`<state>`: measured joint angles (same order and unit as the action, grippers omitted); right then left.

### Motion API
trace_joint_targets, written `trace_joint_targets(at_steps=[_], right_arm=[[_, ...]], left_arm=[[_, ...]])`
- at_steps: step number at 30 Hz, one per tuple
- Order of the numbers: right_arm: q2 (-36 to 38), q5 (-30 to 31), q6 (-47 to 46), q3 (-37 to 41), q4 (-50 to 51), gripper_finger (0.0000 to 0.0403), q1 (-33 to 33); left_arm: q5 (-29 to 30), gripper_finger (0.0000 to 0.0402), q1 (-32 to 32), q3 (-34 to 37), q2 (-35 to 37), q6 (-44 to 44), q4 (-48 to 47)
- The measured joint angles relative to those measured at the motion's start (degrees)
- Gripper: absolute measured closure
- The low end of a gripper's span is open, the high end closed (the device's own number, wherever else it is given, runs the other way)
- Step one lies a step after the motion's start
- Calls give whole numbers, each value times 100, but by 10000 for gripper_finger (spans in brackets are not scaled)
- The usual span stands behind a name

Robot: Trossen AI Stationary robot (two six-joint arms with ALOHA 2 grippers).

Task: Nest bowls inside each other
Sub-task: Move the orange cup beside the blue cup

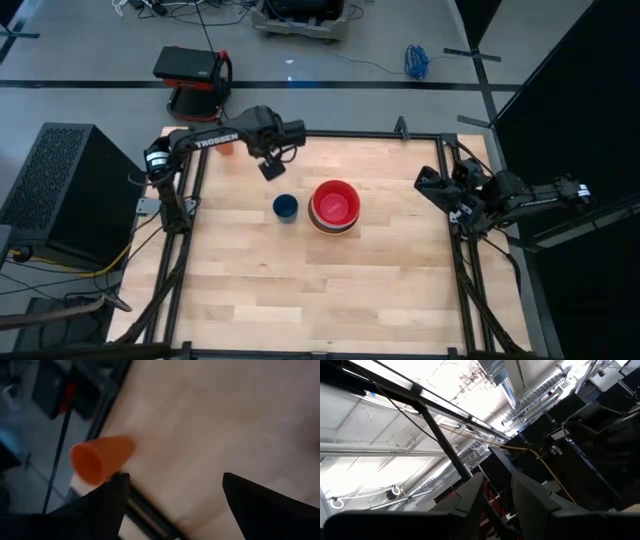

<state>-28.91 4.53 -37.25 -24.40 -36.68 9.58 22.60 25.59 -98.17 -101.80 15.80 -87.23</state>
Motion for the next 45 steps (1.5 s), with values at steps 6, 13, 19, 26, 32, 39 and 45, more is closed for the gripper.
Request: trace_joint_targets(at_steps=[6, 13, 19, 26, 32, 39, 45], right_arm=[[38, -19, -1, 0, -1, 311, 1], [53, -17, -1, 0, -1, 311, 1], [75, -17, -1, 0, 1, 311, 1], [82, -16, -7, 0, 1, 311, 1], [88, -15, -12, 0, 1, 311, 1], [92, -15, -25, 0, 1, 311, 1], [92, -12, -137, 0, 1, 311, 1]], left_arm=[[372, 80, 522, 1, 21, 77, -256], [394, 61, 1292, 0, 22, 71, -255], [314, 67, 1823, 33, 22, 75, -260], [172, 71, 1973, 602, 23, 64, 54], [50, 76, 2102, 1089, 24, 54, 324], [-36, 78, 2232, 1514, 24, -32, 740], [-22, 89, 2465, 1674, 24, -112, 1077]])
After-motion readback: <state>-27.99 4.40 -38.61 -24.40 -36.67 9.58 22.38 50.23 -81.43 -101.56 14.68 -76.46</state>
